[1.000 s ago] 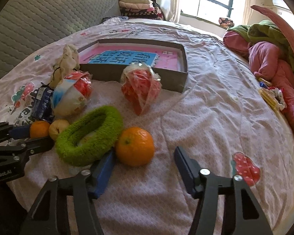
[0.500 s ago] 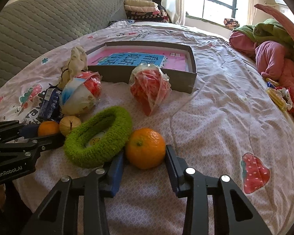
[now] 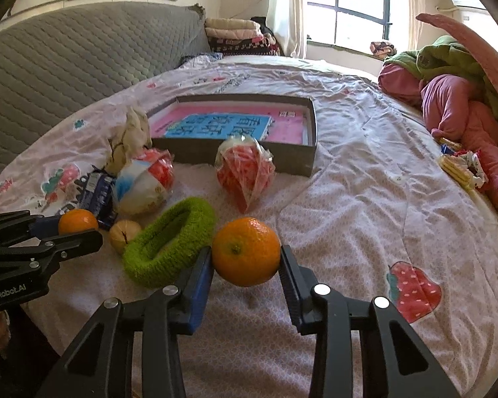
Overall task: Organize objects
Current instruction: 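Close the left tool on one mandarin while the right tool grasps the other, then lift and carry the held mandarins with both tools over the book in the tray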
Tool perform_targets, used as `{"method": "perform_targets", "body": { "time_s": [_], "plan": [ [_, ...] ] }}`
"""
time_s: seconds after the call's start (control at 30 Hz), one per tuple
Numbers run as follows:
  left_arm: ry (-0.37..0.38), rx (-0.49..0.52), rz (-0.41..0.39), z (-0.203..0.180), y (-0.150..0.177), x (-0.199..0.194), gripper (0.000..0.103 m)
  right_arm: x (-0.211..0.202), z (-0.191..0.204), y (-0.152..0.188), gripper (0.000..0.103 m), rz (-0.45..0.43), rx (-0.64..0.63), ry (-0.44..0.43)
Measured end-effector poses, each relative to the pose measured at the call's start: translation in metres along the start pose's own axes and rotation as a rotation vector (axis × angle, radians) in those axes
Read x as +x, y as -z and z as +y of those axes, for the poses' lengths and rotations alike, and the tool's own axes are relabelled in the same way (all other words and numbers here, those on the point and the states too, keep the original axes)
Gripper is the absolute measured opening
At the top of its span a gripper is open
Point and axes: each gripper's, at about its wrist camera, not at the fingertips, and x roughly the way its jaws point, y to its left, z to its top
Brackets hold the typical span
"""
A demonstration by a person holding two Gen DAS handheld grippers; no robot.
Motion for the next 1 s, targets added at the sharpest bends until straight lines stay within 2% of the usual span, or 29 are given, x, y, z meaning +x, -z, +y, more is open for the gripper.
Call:
{"method": "perform_targets", "body": {
  "time_s": [0.4,1.0],
  "plan": [
    [-0.011,0.002,-0.074,0.005,-0.014,-0.02,0.038,-0.012,0.005,-0.01,0.04,-0.052,0.011,-0.038],
    [-0.08,-0.012,-0.085,0.015,-0.033,-0.011,0.038,-0.01,0.033,-0.035,0.04,-0.086,-0.056,-0.057]
  ]
}}
